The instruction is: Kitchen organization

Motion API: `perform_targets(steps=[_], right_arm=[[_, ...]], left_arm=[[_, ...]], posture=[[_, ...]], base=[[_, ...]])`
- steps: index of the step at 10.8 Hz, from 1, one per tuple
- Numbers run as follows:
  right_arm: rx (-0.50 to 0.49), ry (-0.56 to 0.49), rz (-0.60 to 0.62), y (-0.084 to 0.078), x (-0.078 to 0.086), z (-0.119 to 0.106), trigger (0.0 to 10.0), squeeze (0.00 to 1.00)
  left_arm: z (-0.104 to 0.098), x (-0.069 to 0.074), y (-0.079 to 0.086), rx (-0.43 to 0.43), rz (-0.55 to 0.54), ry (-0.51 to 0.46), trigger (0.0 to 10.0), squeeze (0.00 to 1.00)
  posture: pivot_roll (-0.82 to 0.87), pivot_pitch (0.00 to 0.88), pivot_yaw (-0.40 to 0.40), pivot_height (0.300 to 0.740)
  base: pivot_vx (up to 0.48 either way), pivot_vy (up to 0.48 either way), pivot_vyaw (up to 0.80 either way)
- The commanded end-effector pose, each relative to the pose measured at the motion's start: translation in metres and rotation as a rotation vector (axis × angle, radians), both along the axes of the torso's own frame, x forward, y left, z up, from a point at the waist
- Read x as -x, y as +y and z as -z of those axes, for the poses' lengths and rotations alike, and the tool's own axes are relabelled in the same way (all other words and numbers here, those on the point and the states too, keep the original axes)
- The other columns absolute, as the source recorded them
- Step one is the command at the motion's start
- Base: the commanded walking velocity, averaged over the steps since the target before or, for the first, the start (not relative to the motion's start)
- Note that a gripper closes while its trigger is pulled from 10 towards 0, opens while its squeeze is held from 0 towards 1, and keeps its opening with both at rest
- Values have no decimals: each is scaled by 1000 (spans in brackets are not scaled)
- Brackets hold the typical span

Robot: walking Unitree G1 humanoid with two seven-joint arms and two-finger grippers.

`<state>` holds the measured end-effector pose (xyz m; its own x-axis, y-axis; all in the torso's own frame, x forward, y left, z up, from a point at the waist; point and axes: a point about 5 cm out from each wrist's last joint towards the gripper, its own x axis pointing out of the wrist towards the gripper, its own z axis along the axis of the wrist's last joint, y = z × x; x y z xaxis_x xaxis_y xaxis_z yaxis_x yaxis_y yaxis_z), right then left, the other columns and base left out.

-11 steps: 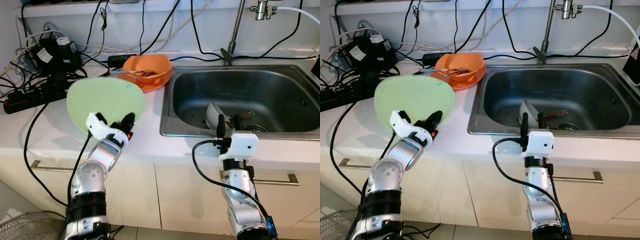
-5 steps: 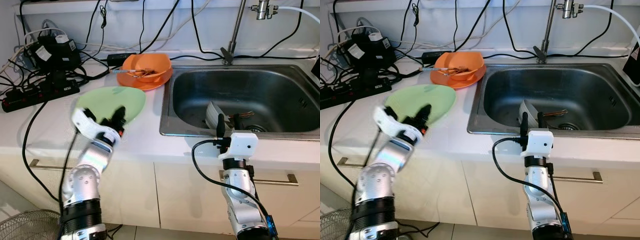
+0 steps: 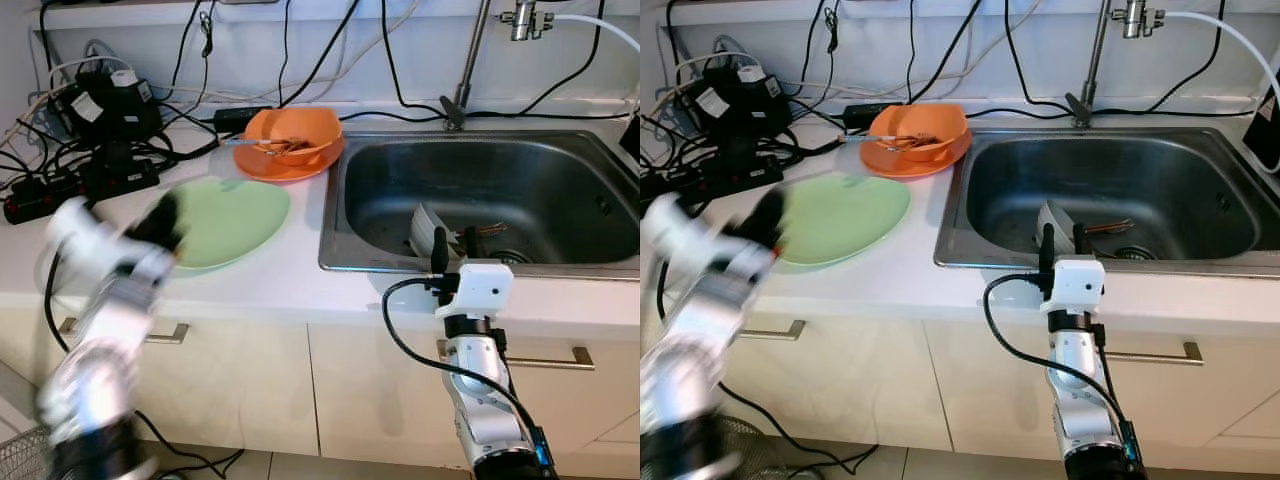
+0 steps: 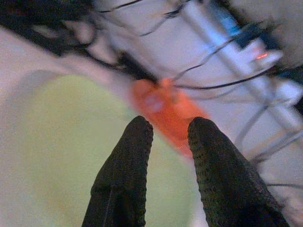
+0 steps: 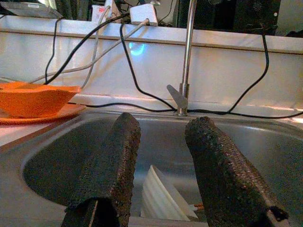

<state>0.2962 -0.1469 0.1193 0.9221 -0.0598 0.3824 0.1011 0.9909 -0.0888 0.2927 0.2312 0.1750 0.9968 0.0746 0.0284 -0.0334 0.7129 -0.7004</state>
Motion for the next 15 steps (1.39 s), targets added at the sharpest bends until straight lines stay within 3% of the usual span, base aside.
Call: perform_targets(steps=[1, 2, 3, 6, 13, 15], right_arm=[[-4, 13, -6, 1, -3, 1, 10000, 0], [-3, 15, -13, 2, -3, 2, 10000, 0], [-3, 18, -17, 3, -4, 2, 10000, 0], [-1, 18, -22, 4, -4, 2, 10000, 0], [-4, 16, -18, 3, -5, 3, 10000, 0], [-1, 19, -21, 3, -5, 3, 10000, 0]], left_arm=[[0, 5, 8, -41, -34, 14, 10000, 0], [9, 11, 11, -56, -46, 46, 10000, 0], [16, 14, 8, -45, -46, 65, 10000, 1000], [14, 7, -6, -2, 1, 49, 10000, 1000], [5, 2, -8, 14, -1, 47, 10000, 1000], [8, 4, -6, 30, -14, 86, 10000, 1000]], posture=[[68, 11, 92, 740], [75, 10, 88, 740], [77, 9, 86, 740], [71, 12, 84, 740], [73, 11, 86, 740], [80, 11, 82, 740]], base=[[0, 0, 0], [0, 0, 0], [0, 0, 0], [0, 0, 0], [0, 0, 0], [0, 0, 0]])
